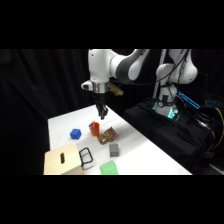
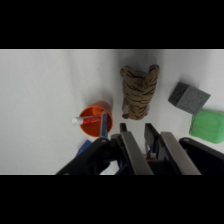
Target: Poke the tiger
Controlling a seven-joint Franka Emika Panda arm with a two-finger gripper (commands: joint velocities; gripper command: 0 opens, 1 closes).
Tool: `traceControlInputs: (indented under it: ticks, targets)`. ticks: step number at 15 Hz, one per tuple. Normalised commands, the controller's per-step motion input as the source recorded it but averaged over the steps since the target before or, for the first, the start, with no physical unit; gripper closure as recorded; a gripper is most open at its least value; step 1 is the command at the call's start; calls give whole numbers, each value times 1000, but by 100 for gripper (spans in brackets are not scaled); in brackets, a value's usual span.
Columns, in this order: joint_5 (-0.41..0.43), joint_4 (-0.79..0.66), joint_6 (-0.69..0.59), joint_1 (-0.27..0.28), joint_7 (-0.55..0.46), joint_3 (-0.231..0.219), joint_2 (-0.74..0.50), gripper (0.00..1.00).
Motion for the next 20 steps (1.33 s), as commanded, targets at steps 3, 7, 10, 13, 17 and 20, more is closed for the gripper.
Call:
traceControlInputs:
  ticks: [3, 7, 10, 13, 17, 20]
  targets:
    - [134, 43, 42, 17, -98, 32, 138, 98]
    - [143, 9, 146, 18, -107, 31, 151, 94]
    - [142, -23, 305, 16, -126, 26, 206, 95]
    - [111, -12, 342, 9, -133, -3, 232, 96]
    - [115, 16, 299, -7, -165, -10, 244, 95]
    - [132, 70, 242, -12, -185, 9, 283, 96]
